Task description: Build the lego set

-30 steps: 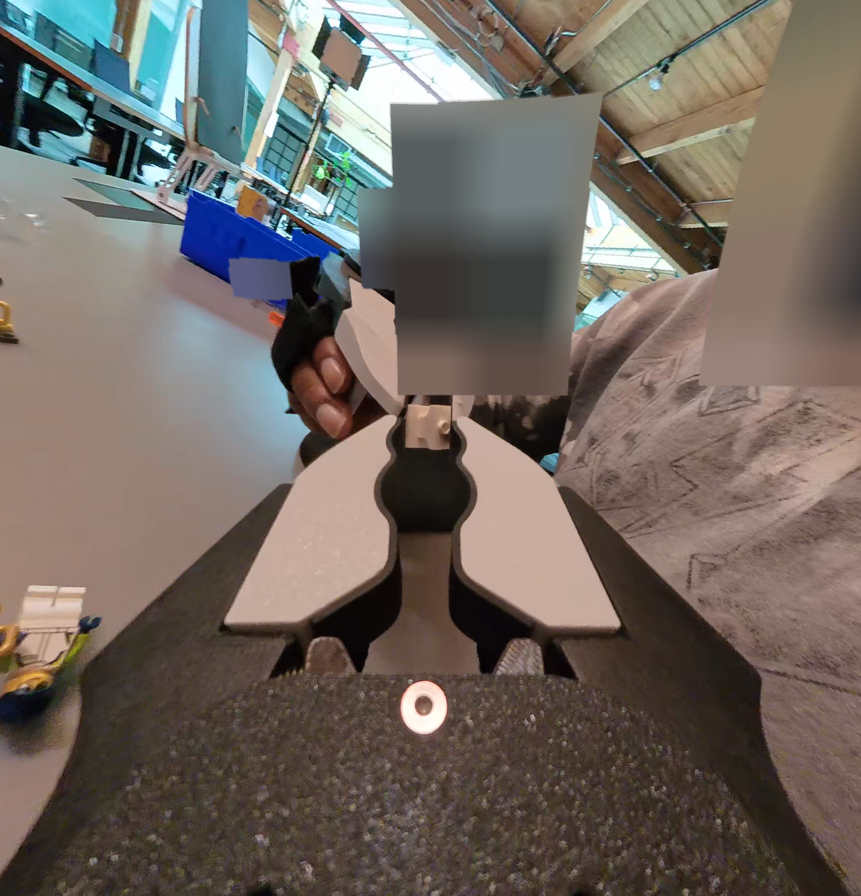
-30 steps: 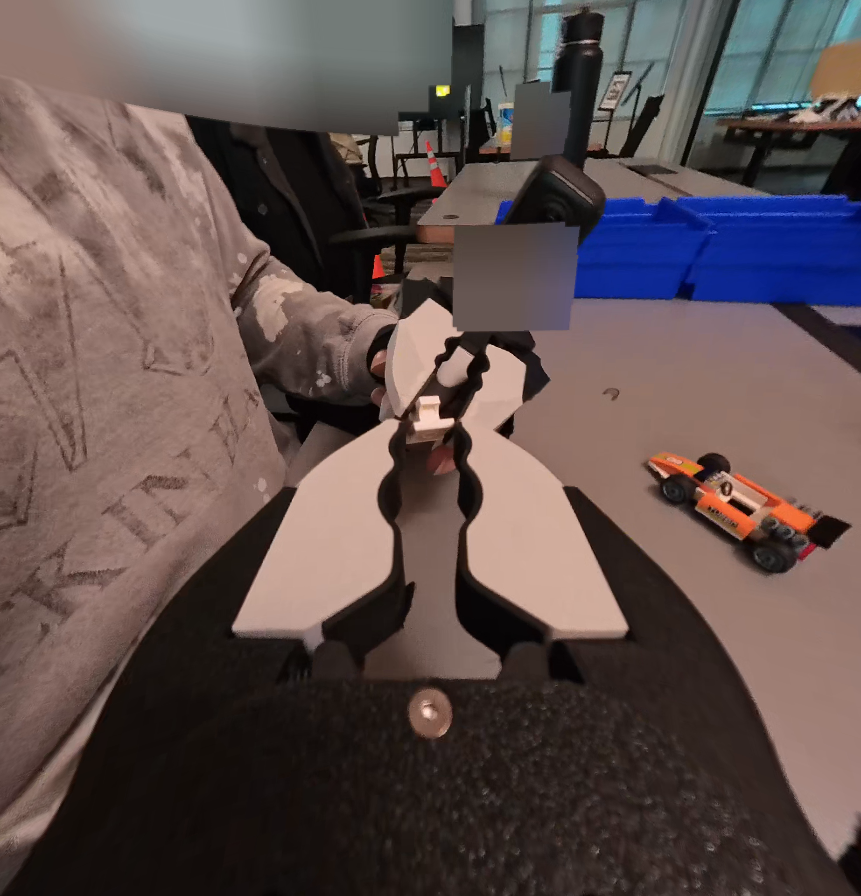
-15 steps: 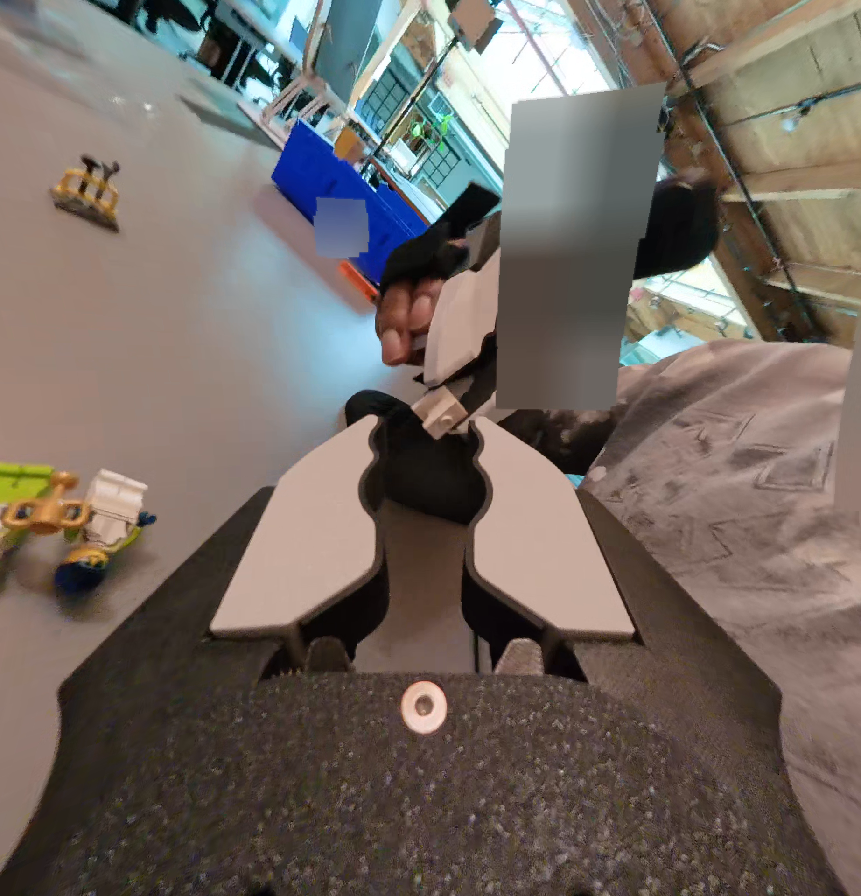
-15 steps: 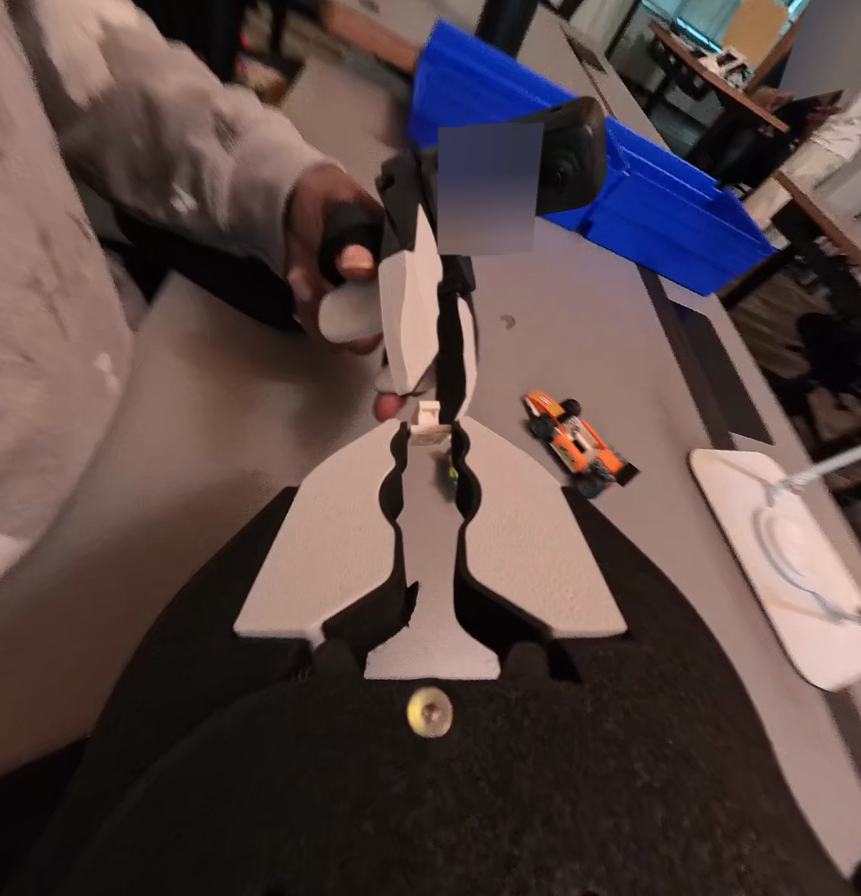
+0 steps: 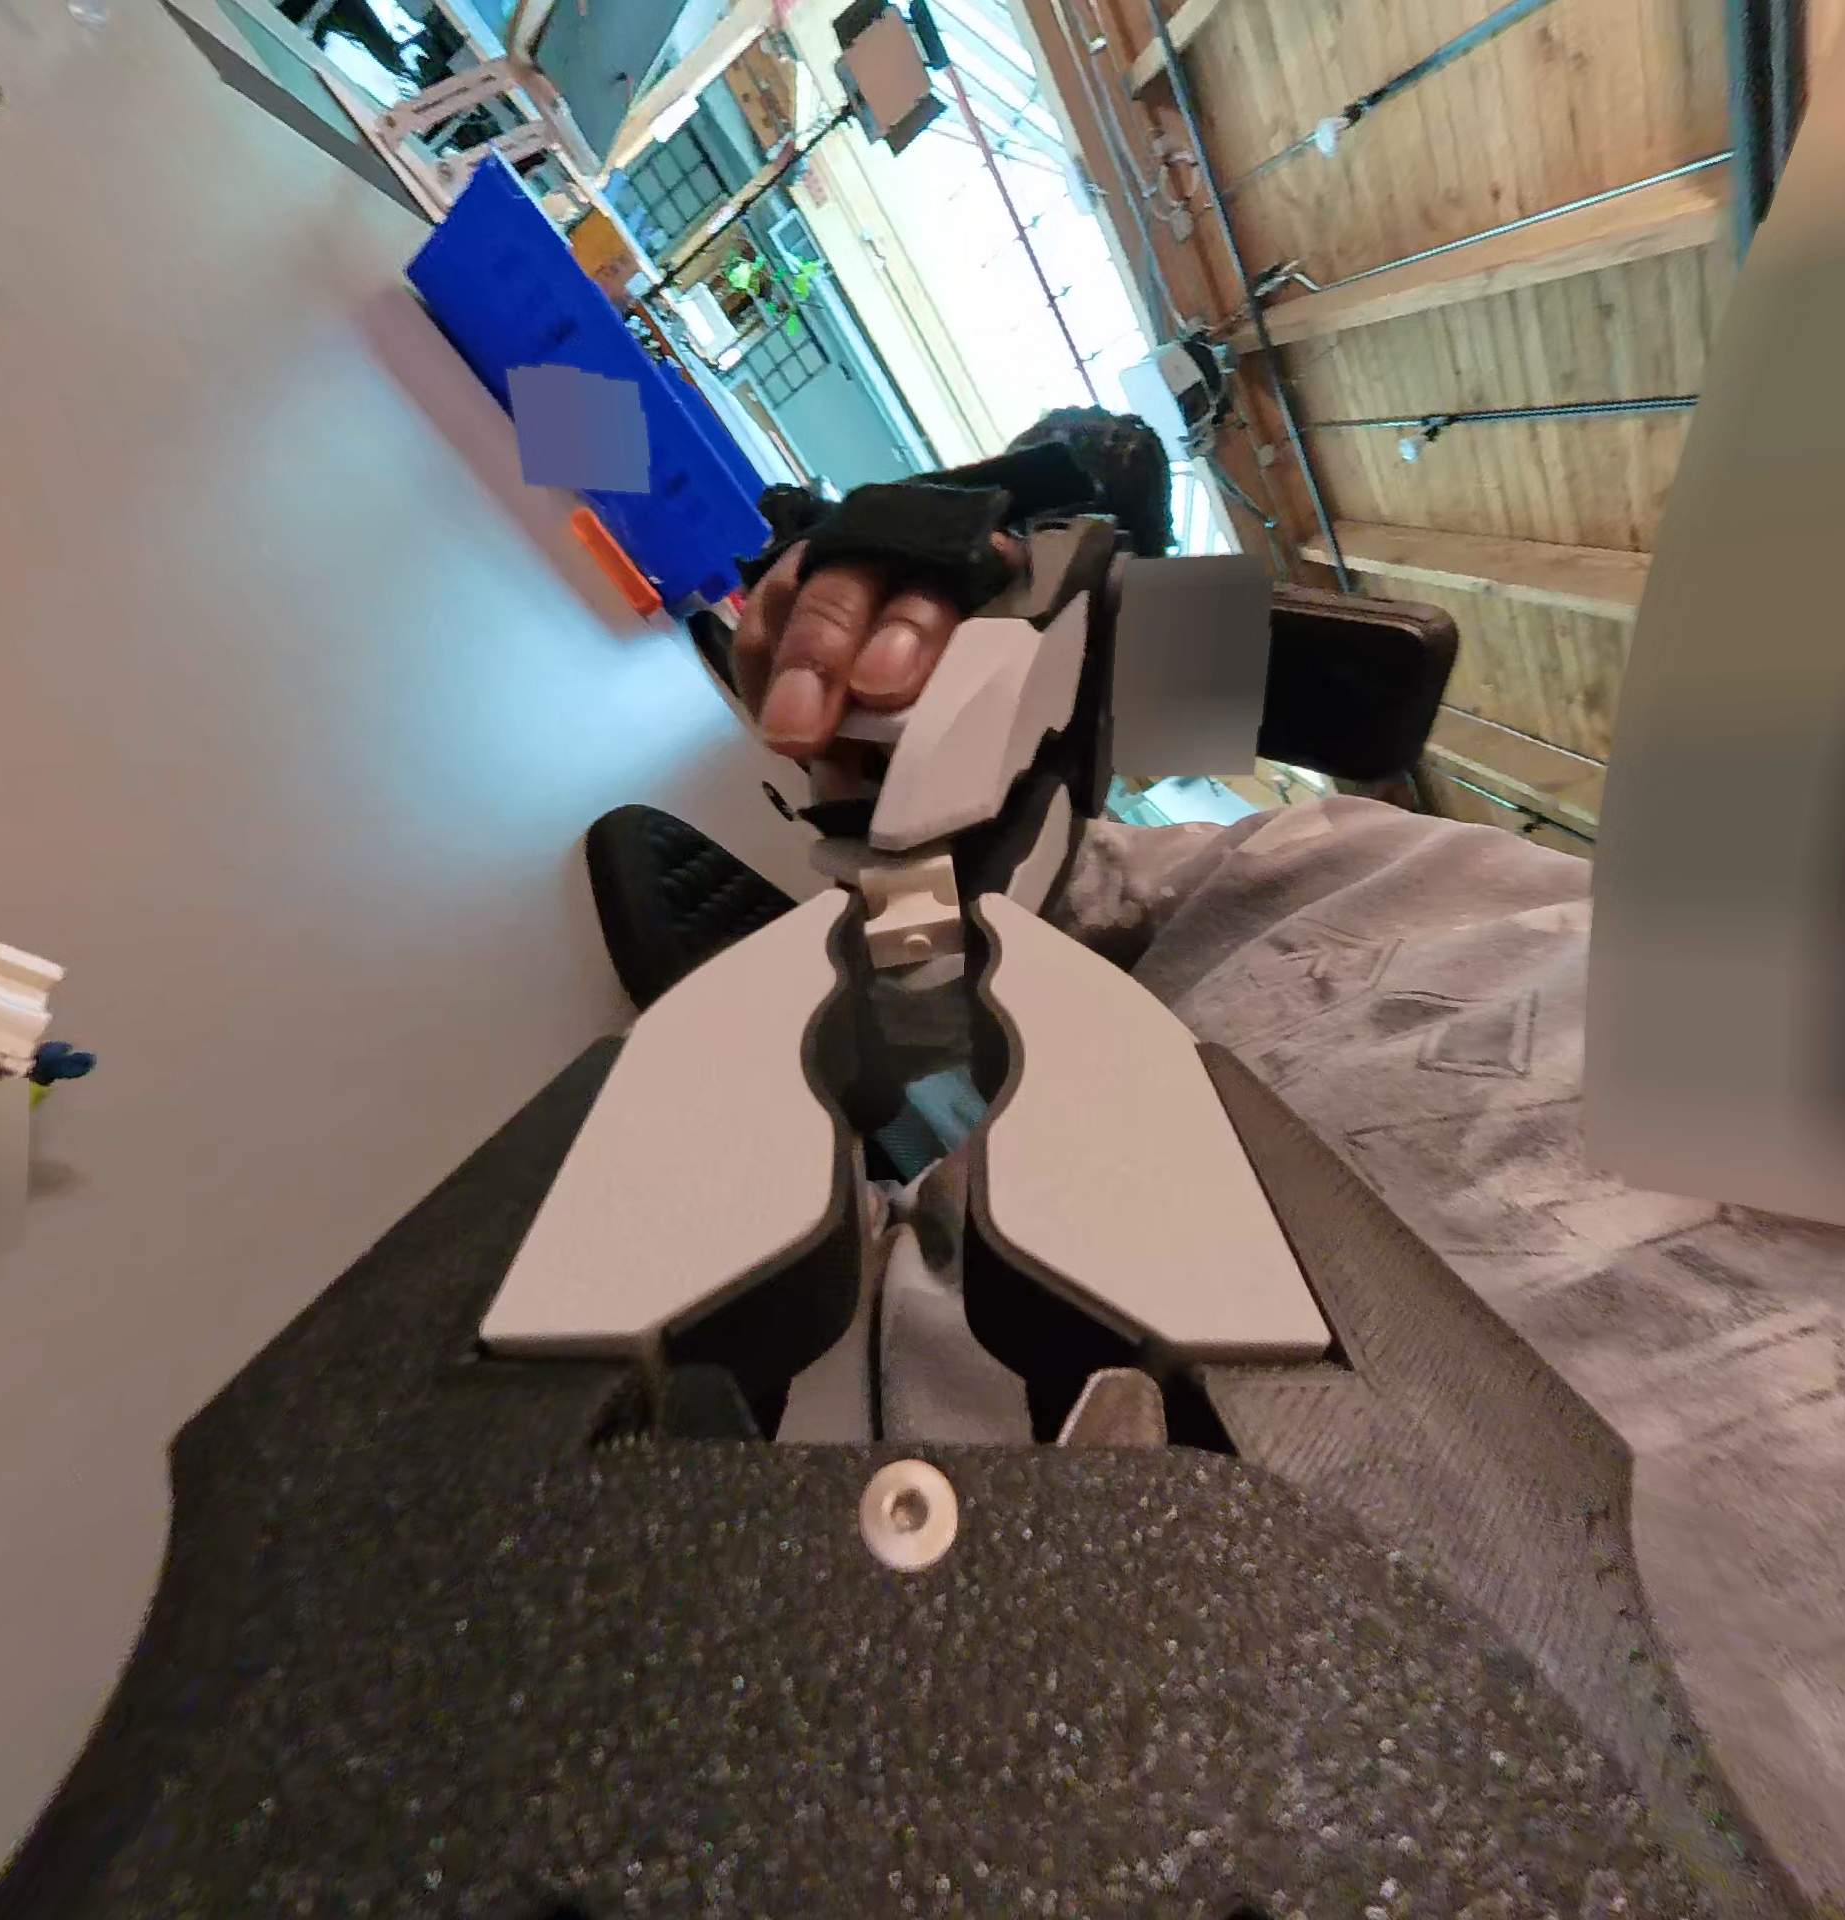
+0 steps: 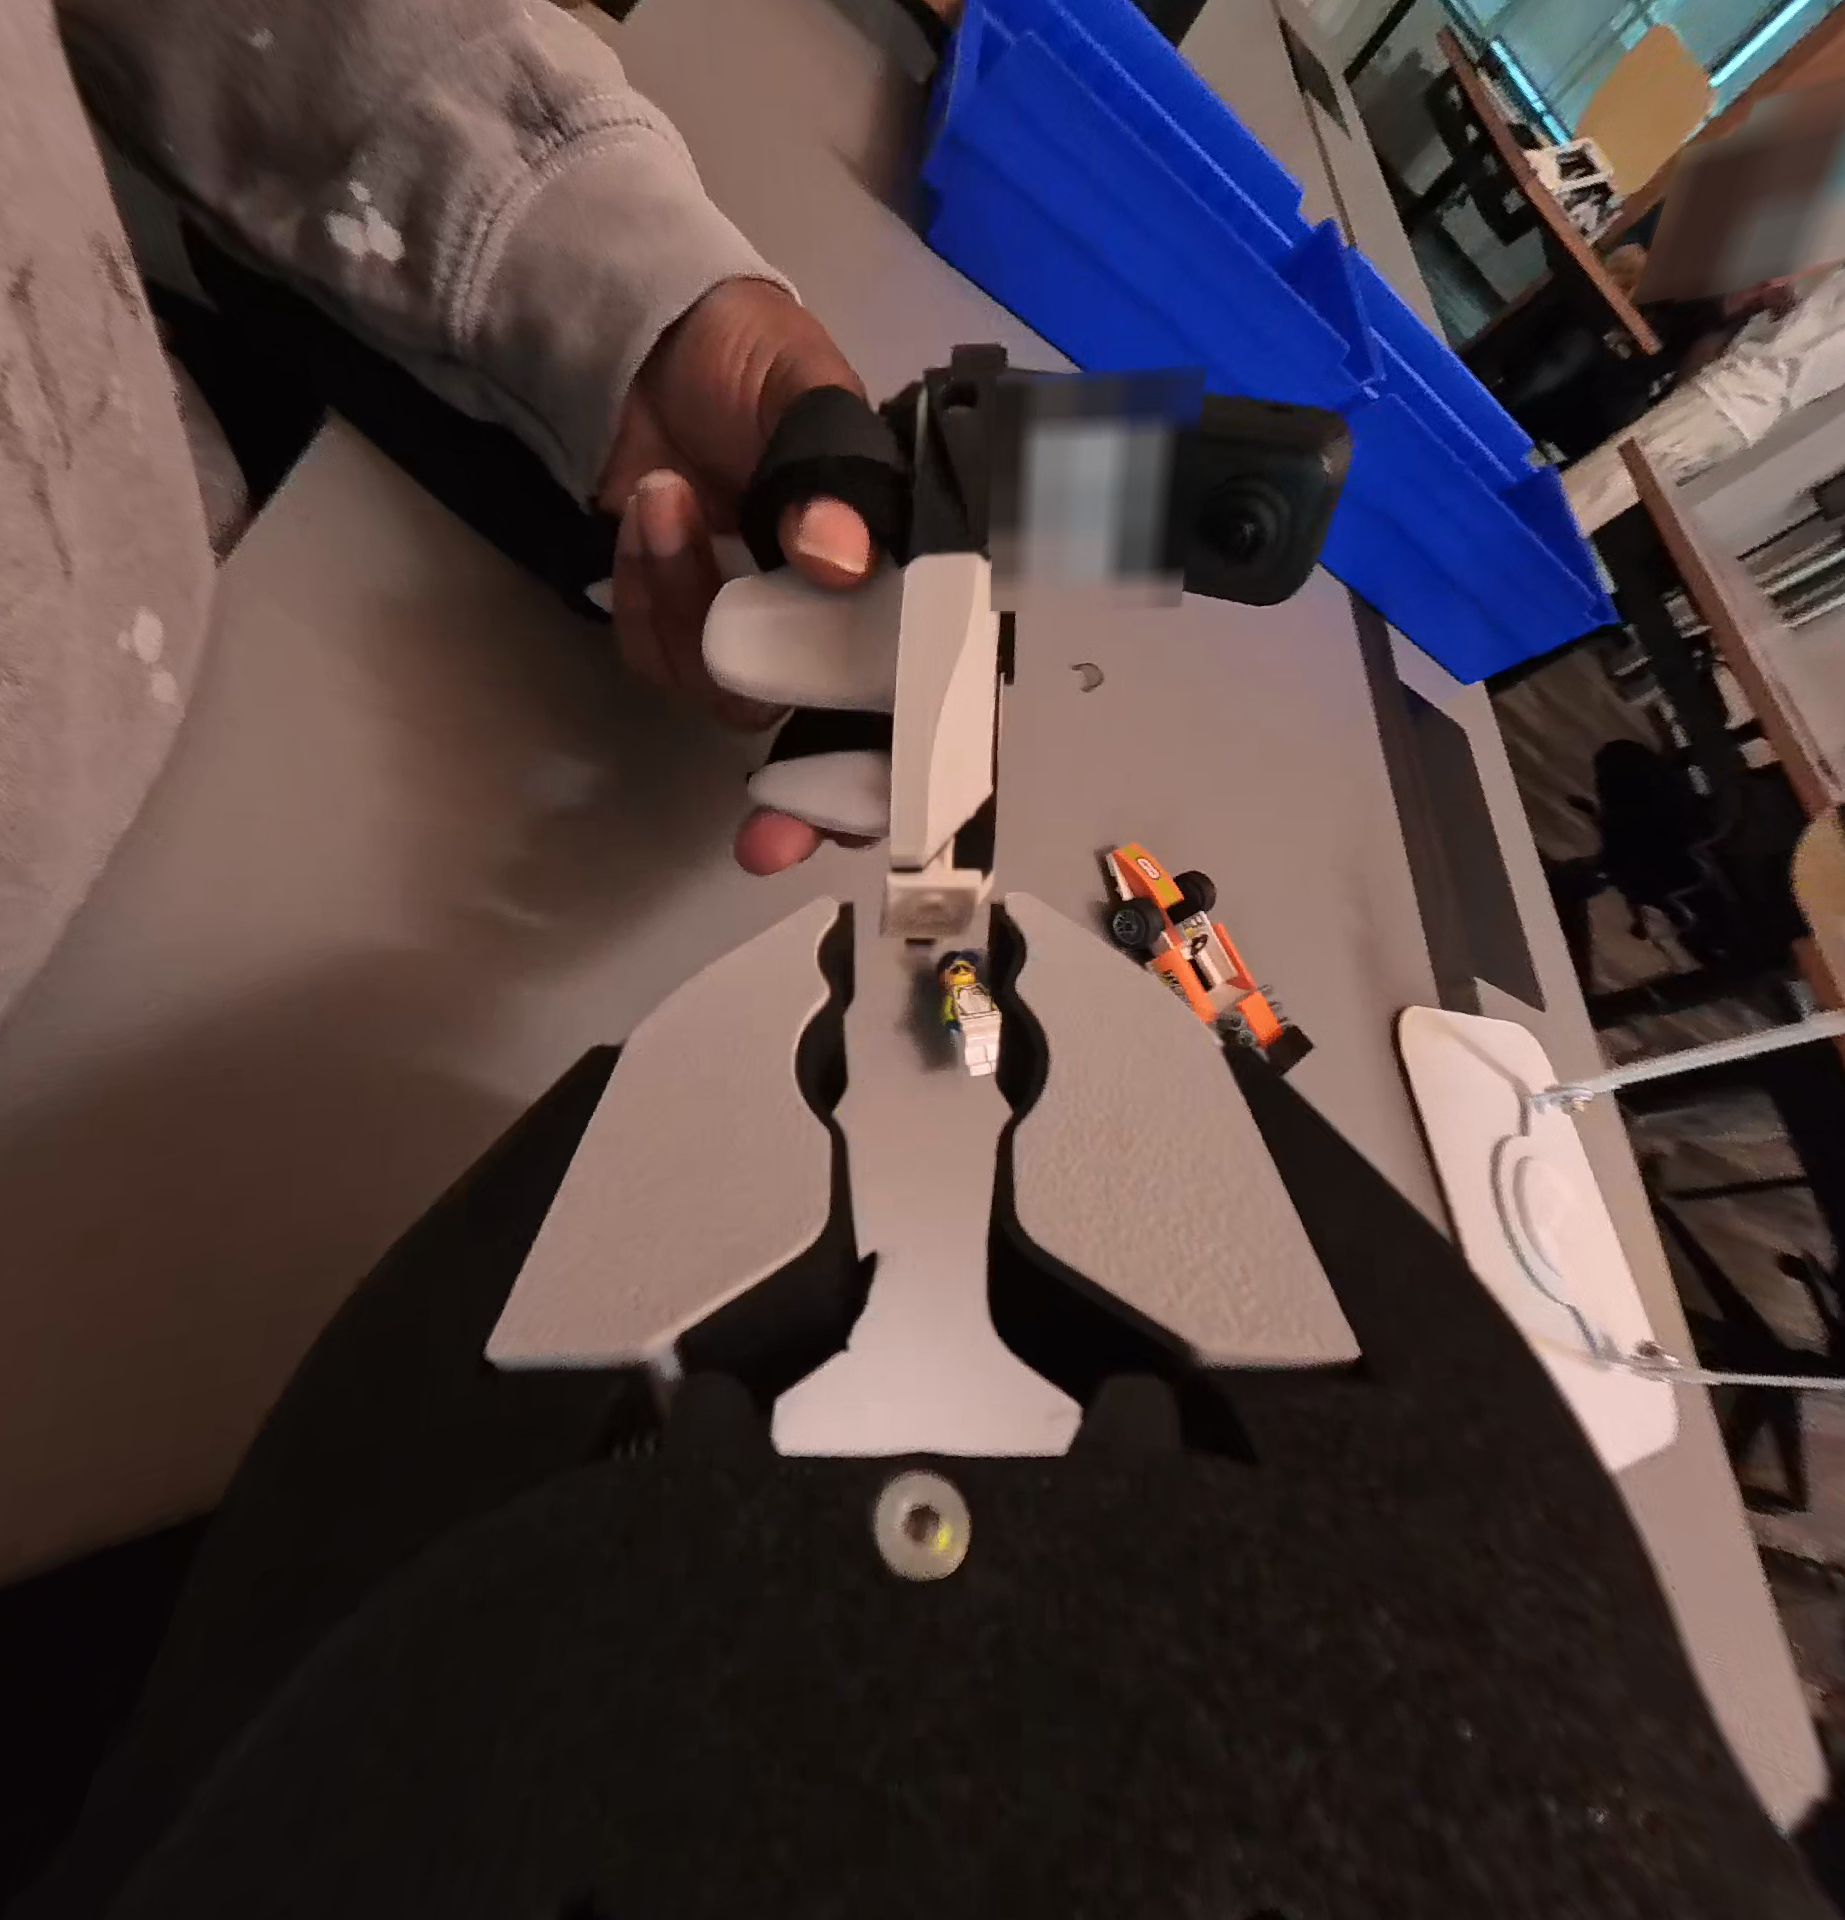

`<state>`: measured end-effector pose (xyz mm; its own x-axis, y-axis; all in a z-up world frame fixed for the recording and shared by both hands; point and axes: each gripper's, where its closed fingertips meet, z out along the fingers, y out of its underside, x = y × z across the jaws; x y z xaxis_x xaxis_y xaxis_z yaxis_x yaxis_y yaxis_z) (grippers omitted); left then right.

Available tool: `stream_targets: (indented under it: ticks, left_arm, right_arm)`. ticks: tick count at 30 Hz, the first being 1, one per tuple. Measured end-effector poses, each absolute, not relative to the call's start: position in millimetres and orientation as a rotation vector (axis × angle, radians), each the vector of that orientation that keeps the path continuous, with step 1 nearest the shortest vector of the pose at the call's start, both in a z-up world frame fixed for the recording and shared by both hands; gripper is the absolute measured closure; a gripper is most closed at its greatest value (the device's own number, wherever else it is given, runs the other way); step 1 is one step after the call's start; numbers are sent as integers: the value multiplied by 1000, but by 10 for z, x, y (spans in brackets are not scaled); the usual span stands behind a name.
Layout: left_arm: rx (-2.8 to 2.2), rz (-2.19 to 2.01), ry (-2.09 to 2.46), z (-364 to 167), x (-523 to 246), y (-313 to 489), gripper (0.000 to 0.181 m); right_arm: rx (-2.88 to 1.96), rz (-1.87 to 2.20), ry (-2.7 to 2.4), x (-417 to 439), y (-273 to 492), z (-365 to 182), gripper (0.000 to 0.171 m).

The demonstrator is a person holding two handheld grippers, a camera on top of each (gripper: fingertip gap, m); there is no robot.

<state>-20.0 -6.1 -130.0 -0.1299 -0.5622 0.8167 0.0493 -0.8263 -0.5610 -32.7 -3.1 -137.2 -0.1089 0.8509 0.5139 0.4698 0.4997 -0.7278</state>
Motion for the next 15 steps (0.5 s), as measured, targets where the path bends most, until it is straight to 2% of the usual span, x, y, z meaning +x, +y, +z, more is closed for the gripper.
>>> stream_targets:
  ticks: [11, 13, 15]
  left_arm:
    - [-1662, -2131, 595, -1203, -187, -127, 164]
    - [-1672, -2115, 573, -1198, -240, -78, 151]
    - [-1723, -2007, 545, -1229, -368, 63, 149]
  right_arm:
    - [-1070, 565, -1705, -385, -58, -1324, 154]
    - [-1109, 580, -1687, -361, -6, -1354, 154]
    - [-1178, 612, -1656, -296, 90, -1395, 154]
